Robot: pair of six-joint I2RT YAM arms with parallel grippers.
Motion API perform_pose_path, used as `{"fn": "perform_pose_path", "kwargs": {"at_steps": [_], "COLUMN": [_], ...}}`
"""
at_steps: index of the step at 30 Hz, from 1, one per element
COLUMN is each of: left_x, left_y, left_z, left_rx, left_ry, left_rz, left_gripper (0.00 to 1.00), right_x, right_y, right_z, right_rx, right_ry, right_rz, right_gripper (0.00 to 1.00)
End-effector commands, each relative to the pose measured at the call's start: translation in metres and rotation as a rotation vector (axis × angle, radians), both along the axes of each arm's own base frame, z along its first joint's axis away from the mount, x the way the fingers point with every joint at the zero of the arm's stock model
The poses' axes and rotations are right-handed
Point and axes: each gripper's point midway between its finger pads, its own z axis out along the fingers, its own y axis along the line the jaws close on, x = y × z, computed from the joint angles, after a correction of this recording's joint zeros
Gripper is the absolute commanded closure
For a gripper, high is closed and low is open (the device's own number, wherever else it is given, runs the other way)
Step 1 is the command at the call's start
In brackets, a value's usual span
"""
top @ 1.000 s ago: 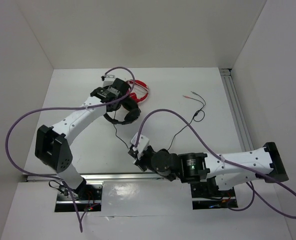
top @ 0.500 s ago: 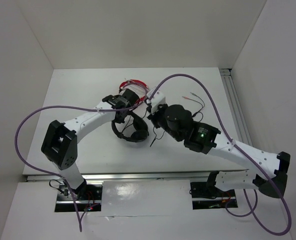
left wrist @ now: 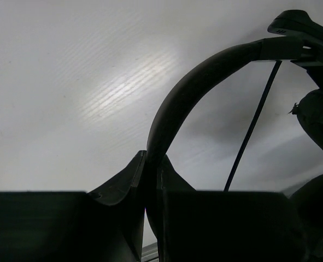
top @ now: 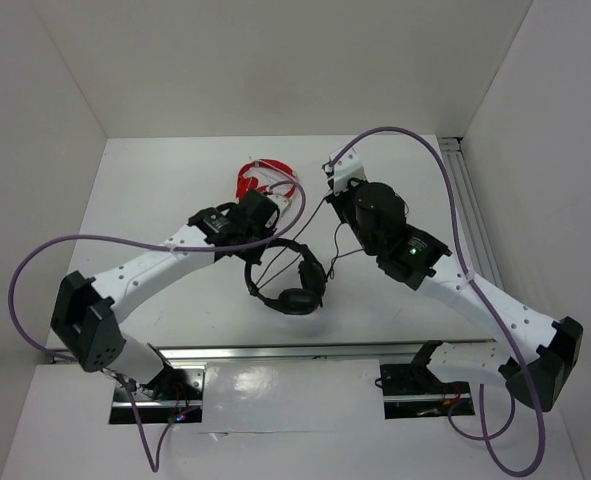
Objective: Wrap the headphones
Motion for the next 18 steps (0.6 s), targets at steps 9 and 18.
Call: {"fn": "perform_pose_path", "kwargs": {"at_steps": [9,18], "left_x": [-0.048,-0.047], "left_y": [-0.016,0.003], "left_z": [0.105,0.116], "left_rx": [-0.268,-0.242], "left_ry": [-0.250,-0.272], "left_rz": [-0.188,-0.087], "left_gripper": [1.00,1.00], "right_x": [0.069,0.084], "right_y": [-0.013,-0.019], "right_z": [0.012,-0.010], "right_rx": [0.001,0.275], "right_ry": [-0.030,0.061], "right_rz": [-0.097,0.030], "right_gripper": [1.00,1.00]}}
